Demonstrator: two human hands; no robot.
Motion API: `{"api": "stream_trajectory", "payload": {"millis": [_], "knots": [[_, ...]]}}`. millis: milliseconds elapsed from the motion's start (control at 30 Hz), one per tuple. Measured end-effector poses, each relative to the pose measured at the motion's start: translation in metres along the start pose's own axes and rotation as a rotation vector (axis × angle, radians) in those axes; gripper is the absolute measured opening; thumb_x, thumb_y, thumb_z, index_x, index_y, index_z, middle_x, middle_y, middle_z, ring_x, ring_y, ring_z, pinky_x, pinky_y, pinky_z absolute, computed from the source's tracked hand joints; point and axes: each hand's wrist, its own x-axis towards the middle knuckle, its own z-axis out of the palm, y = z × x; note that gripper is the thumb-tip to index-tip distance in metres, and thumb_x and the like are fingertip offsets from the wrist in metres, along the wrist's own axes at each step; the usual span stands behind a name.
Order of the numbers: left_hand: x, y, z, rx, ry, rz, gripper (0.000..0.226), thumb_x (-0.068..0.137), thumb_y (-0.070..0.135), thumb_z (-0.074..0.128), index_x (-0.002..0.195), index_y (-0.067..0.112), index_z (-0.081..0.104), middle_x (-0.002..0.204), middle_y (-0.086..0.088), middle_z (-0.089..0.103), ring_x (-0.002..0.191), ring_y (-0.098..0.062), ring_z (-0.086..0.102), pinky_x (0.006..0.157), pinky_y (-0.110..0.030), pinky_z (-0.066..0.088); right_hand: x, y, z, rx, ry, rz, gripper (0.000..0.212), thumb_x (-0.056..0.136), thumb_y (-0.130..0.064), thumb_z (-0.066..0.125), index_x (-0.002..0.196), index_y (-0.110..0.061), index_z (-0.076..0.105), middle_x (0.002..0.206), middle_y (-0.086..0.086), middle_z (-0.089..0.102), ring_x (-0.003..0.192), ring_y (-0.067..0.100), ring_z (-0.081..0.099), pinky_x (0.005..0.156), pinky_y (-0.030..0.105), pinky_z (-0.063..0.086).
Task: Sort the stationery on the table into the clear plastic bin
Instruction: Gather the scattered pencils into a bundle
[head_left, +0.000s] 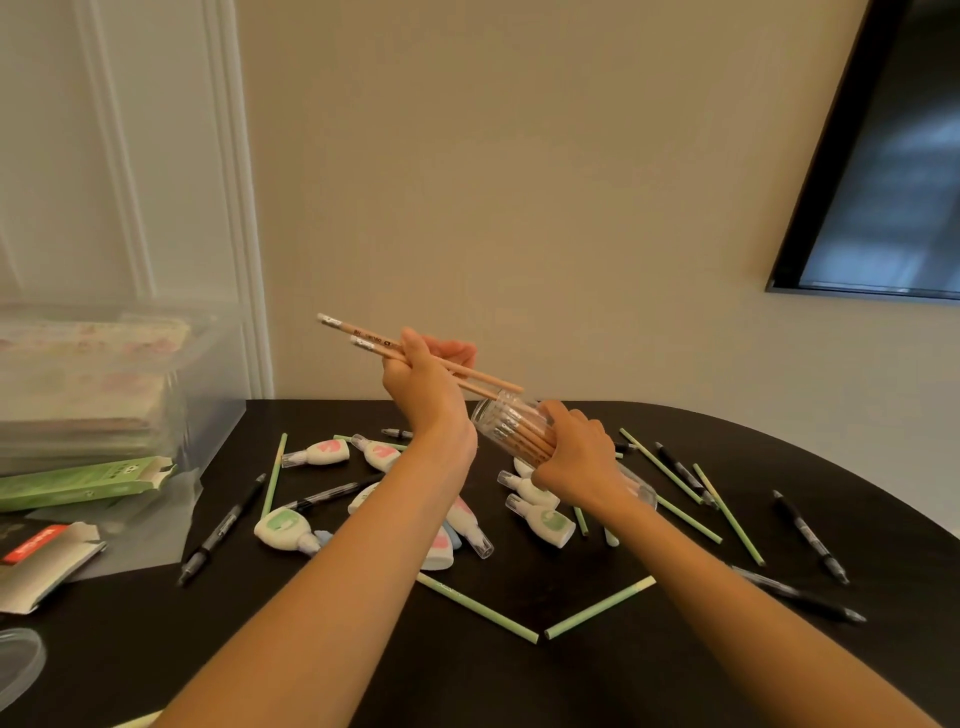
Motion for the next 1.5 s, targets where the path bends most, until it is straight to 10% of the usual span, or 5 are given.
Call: {"api": "stream_trajectory", "payload": {"millis": [367, 800, 933, 1233, 1500], "knots": [[0.015, 0.008, 0.0, -0.255, 0.191, -0.13, 0.04, 0.101, 0.026, 0.033, 0.141, 0.024, 0.031, 0.108, -0.004, 0.045, 0.076, -0.011, 0.054, 0.067, -0.028, 0.057, -0.001, -0.002, 0.005, 0.066, 0.048, 0.016, 0.066, 0.072, -0.012, 0.07, 0.128, -0.024, 0.038, 0.119, 0.004, 0.05, 0.108, 0.02, 0.045, 0.093, 0.035, 0.043], [-0.004, -0.011, -0.002, 0.664, -0.309, -0.175, 0.005, 0.092, 0.025, 0.053, 0.092, 0.022, 0.057, 0.101, 0.001, 0.06, 0.097, -0.015, 0.056, 0.086, -0.026, 0.047, 0.002, -0.01, -0.002, -0.013, 0.135, -0.053, 0.061, 0.074, -0.015, 0.067, 0.128, -0.024, 0.039, 0.116, 0.003, 0.051, 0.104, 0.02, 0.045, 0.092, 0.032, 0.035], [-0.004, 0.003, -0.002, 0.609, -0.388, -0.087, 0.053, 0.091, 0.016, 0.055, 0.137, 0.016, 0.029, 0.113, -0.004, 0.051, 0.081, -0.008, 0.054, 0.048, -0.001, 0.041, 0.001, -0.009, -0.004, 0.045, 0.119, -0.018, 0.065, 0.073, -0.014, 0.07, 0.128, -0.024, 0.038, 0.119, 0.003, 0.051, 0.105, 0.019, 0.043, 0.091, 0.033, 0.04], [-0.007, -0.002, -0.024, 1.106, -0.705, 0.211, 0.048, 0.1, 0.036, 0.03, 0.13, -0.001, 0.037, 0.134, -0.007, 0.043, 0.124, -0.021, 0.042, 0.106, -0.035, 0.034, -0.007, -0.03, -0.004, 0.051, 0.106, -0.117, 0.067, 0.07, -0.022, 0.073, 0.127, -0.021, 0.038, 0.115, 0.004, 0.051, 0.105, 0.019, 0.045, 0.081, 0.027, 0.039], [0.008, 0.045, -0.062, 1.038, -0.427, 0.384, 0.025, 0.099, 0.023, 0.037, 0.089, 0.008, 0.054, 0.07, 0.002, 0.05, 0.06, -0.006, 0.048, 0.048, -0.008, 0.038, -0.02, -0.093, -0.012, 0.178, -0.053, -0.219, 0.058, 0.071, -0.036, 0.074, 0.116, -0.016, 0.041, 0.094, -0.002, 0.049, 0.081, 0.015, 0.053, 0.073, 0.028, 0.046]]}}
